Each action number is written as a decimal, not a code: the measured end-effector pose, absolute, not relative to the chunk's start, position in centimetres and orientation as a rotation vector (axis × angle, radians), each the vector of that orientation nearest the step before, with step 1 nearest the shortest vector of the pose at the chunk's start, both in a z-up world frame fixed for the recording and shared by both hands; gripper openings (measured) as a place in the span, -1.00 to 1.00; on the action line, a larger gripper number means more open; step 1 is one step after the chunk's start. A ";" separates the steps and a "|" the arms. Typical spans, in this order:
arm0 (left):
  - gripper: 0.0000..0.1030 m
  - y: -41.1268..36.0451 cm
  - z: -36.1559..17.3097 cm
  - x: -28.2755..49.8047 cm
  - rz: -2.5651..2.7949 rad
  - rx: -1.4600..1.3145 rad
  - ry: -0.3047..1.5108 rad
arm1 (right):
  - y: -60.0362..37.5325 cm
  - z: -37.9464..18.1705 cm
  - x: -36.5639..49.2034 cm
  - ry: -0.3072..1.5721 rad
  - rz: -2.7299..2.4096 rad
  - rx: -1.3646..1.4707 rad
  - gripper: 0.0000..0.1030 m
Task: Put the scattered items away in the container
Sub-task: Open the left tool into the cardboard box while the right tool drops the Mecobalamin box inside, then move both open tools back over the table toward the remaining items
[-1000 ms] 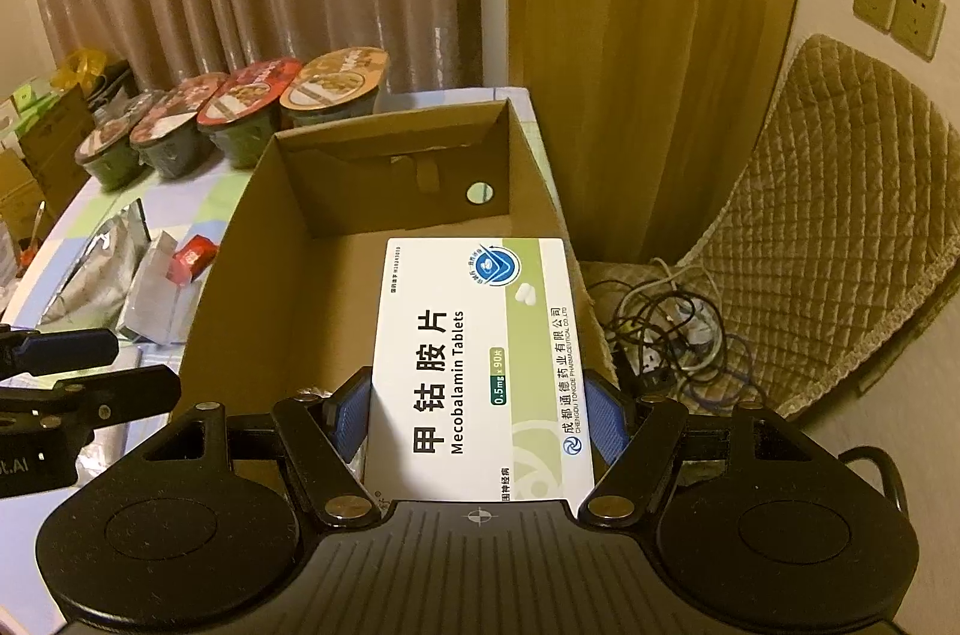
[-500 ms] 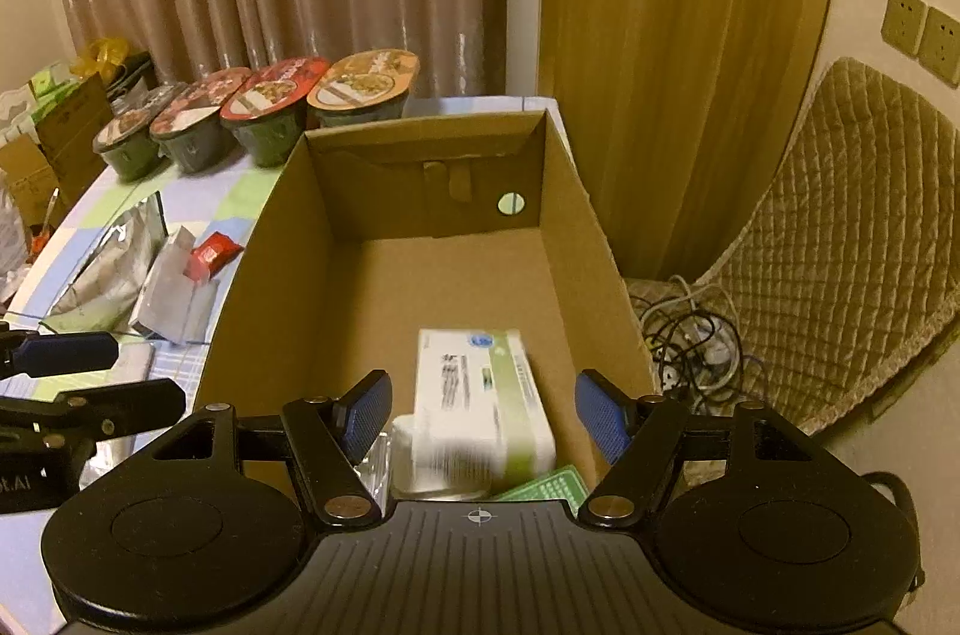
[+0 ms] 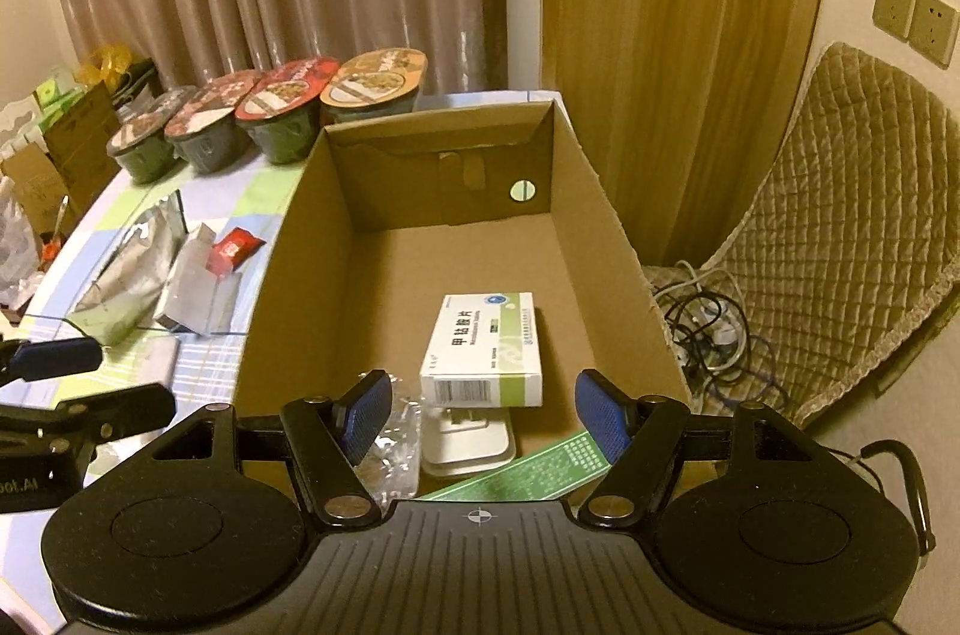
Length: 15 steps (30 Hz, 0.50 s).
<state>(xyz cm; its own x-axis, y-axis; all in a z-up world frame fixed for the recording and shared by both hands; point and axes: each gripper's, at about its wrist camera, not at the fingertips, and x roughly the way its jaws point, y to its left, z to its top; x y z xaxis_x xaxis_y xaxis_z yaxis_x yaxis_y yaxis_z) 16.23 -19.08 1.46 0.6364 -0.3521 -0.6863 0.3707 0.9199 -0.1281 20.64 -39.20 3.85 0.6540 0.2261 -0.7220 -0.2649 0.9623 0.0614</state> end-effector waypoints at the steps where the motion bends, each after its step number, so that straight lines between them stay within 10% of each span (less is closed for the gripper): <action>1: 0.54 -18.6 1.4 15.8 -0.403 0.026 0.775 | -39.0 4.0 20.4 0.809 0.281 -0.050 0.44; 12: 0.97 -11.3 1.9 11.5 -0.265 0.048 0.728 | -37.1 6.1 18.1 0.795 0.296 -0.038 0.47; 13: 0.97 -10.4 2.0 11.2 -0.246 0.042 0.729 | -36.9 6.4 17.9 0.791 0.298 -0.037 0.85; 15: 0.97 -8.6 2.0 10.6 -0.224 0.025 0.731 | -36.5 7.0 17.2 0.760 0.300 -0.027 1.00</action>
